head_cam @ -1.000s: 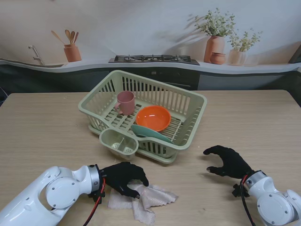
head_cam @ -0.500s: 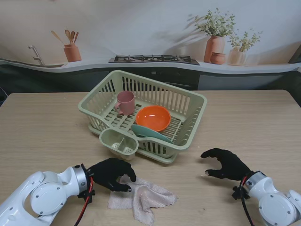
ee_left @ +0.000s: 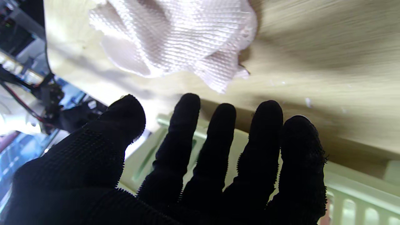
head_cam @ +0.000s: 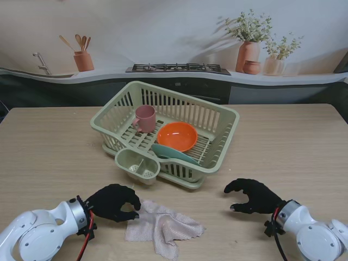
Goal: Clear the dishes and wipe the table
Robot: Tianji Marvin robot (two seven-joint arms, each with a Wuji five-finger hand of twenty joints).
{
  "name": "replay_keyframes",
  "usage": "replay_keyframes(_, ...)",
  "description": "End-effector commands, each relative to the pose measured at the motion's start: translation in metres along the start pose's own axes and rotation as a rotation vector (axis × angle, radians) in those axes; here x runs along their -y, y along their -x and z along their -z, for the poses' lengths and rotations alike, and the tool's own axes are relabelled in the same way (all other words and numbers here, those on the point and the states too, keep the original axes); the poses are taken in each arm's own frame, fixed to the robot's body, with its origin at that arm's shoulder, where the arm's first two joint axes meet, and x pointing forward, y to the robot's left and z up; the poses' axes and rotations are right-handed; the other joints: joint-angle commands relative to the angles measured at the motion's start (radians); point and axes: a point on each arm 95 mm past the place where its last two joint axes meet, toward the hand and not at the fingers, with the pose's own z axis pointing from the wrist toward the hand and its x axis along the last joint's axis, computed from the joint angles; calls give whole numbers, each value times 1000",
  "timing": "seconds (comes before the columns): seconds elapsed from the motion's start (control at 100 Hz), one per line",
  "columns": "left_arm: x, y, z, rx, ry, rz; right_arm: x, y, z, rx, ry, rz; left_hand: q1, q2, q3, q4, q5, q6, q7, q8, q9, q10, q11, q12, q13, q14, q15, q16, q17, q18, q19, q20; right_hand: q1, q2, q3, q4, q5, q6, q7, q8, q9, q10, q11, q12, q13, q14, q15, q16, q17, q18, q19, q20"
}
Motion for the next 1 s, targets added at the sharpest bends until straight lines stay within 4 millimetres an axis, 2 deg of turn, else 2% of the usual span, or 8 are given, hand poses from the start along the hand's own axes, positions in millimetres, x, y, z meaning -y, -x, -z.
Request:
replay_keyframes(0.0,-3,2,5,6,2,-1,6,-7,-2,-16,-33,-1,12,26,-25,25,35,15,-8,-7,6,32,5,1,18,44,15,2,7,41,43,28,9,-37,21,-9,4,-1,13,11,10,-3,17,9,9,0,22,15,0,-20,24,15)
replay_keyframes(0.27,-3,24,29,64,-80,-80,18,-23,-11,-44,-92,-30,13,34,-41,29,33,16,-24,-6,-8,26,2,0,2,41,9,1,-9,44,30,27,15,-44,24,-9,-2,-3,7,9,6,-5,10,7,3,-1,12,10,-7,-18,12,8)
replay_keyframes(0.58,-8,48,55,153,-159,-128,29,-45,-19,-91,-152,-56,15,50,-71,30,9,17,-58,-10,-49,19,-13,-4,-48,35,-17,-3,-67,38,0,21,26,-53,30,-8,9,-24,-19,-8,5,-10,-2,1,-4,-7,-13,-3,-16,-25,-13,-8)
replay_keyframes(0.74,-13,57,65,195,-203,-129,32,-57,-25,-124,-182,-61,21,56,-86,33,-2,27,-79,-14,-73,25,-20,-5,-72,34,-28,-3,-97,29,-16,17,29,-56,35,-8,10,-38,-46,-26,6,-12,-13,-5,-6,-12,-16,-5,-16,-33,-19,-13)
replay_keyframes(0.99,-20,70,76,228,-270,-99,38,-75,-36,-164,-210,-78,23,41,-64,36,-8,37,-131,-23,-110,23,-30,-8,-108,22,-55,-9,-139,-7,-74,-20,32,-61,36,-8,0,-56,-60,-36,-9,-18,-28,-12,-26,-19,-25,-10,-32,-45,-31,-17)
